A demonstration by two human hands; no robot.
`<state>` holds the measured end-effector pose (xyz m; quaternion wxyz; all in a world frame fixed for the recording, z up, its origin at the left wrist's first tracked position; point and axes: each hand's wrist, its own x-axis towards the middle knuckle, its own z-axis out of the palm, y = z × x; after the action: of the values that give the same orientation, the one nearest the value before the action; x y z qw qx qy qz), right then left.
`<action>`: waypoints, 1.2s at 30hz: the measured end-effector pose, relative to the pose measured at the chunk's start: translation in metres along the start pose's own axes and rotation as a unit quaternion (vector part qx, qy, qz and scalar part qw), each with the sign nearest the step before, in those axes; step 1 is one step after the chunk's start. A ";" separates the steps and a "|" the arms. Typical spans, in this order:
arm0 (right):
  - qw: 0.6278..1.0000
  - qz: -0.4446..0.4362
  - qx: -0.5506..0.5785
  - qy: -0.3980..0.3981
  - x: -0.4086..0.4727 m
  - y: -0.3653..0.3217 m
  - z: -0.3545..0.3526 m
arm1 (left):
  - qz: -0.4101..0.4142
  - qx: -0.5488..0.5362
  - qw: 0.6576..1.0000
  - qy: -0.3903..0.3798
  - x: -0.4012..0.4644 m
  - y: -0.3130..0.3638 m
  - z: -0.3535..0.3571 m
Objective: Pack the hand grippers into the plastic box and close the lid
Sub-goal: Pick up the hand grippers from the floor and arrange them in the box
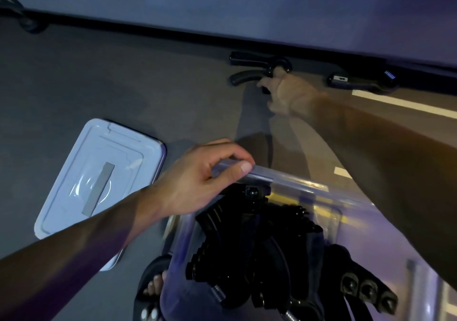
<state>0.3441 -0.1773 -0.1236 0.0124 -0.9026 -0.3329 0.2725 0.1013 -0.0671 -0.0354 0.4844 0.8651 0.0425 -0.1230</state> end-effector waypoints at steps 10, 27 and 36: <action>0.972 -0.009 0.142 -0.189 -0.045 0.006 -0.025 | 0.009 0.016 1.000 0.010 -0.002 0.002 0.001; 0.996 0.076 -0.014 -0.036 -0.080 0.040 0.025 | 0.007 0.063 0.997 0.035 -0.007 0.004 0.003; 0.963 0.053 0.206 0.166 -0.166 0.044 -0.046 | -0.025 0.167 0.985 0.036 -0.016 0.011 0.005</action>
<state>0.2888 -0.3045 -0.0132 0.2387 -0.9294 -0.2148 0.1819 0.0877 -0.0765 -0.0244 0.3281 0.9364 0.0601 -0.1093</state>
